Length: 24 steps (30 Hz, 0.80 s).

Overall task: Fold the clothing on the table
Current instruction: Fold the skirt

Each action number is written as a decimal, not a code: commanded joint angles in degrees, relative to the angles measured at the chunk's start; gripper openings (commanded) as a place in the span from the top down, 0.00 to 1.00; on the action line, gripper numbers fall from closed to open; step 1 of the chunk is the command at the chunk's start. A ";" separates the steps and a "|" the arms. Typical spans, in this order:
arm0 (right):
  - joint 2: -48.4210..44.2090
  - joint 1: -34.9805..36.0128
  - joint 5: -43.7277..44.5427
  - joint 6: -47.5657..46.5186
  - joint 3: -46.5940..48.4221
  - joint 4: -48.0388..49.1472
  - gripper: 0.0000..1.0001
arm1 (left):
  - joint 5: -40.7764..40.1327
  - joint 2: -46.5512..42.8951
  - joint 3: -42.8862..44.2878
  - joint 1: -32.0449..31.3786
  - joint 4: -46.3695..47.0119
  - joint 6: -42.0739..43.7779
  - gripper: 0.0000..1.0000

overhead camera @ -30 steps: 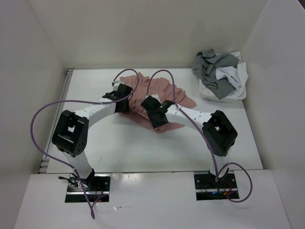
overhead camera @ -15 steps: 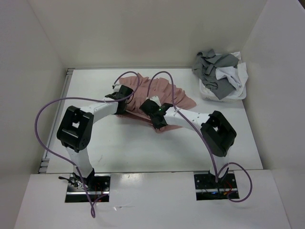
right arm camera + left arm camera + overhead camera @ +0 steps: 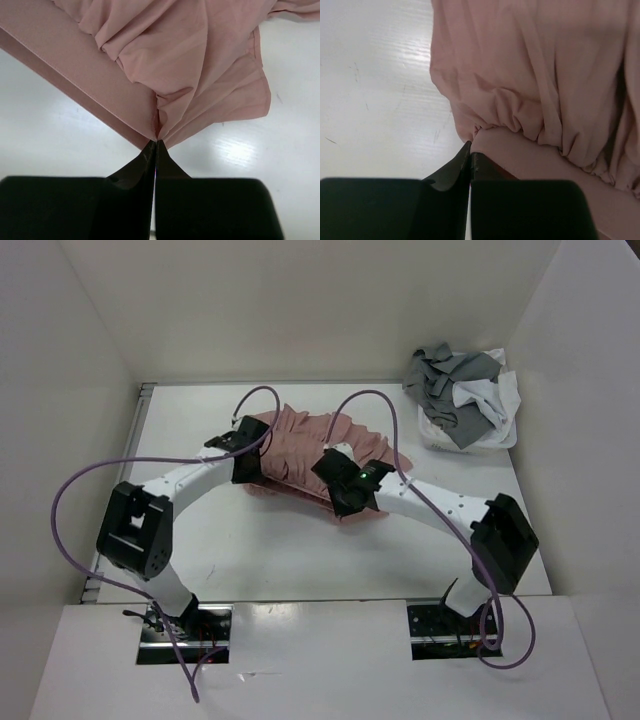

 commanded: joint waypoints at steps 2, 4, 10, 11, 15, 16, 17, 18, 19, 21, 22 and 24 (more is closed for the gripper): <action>-5.94 1.07 -5.32 1.95 -2.59 -7.69 1.00 | 6.32 -6.20 -3.90 0.18 -2.87 -1.04 1.00; -7.27 2.38 -6.38 2.57 -3.11 -9.36 1.00 | 6.85 -8.31 -4.69 -0.43 -5.14 -1.56 1.00; -11.32 3.79 -12.62 4.41 -1.97 -13.58 1.00 | 8.42 -15.95 -4.70 -0.97 -10.42 -1.04 1.00; -11.93 4.31 -13.33 4.42 -1.97 -14.20 1.00 | 9.04 -16.93 -4.70 -0.97 -10.43 -1.04 1.00; -12.64 5.45 -15.09 4.95 -1.97 -15.88 1.00 | 10.98 -19.40 -4.70 -0.97 -13.51 -0.33 1.00; -13.33 5.46 -15.09 5.55 -1.97 -16.75 1.00 | 10.98 -19.92 -4.70 -0.97 -14.11 -0.33 1.00; -13.95 5.46 -15.09 5.56 -1.97 -16.75 1.00 | 10.98 -19.93 -4.70 -0.97 -14.12 0.19 1.00; -13.96 5.46 -15.09 5.56 -1.01 -17.54 1.00 | 10.98 -19.93 -3.83 -0.97 -14.12 0.19 1.00; -14.65 5.46 -14.13 5.56 0.48 -18.24 1.00 | 10.11 -19.23 -3.04 -0.97 -14.12 0.19 1.00; -14.66 5.46 -12.81 5.56 2.59 -19.12 1.00 | 8.97 -16.69 0.30 -0.97 -14.65 1.33 1.00; -14.66 5.46 -12.11 5.56 4.60 -19.65 1.00 | 8.96 -15.63 1.53 -0.97 -14.65 1.34 1.00; -14.05 3.45 -11.22 3.90 6.98 -19.65 1.00 | 8.35 -12.30 4.86 -0.97 -14.03 2.39 1.00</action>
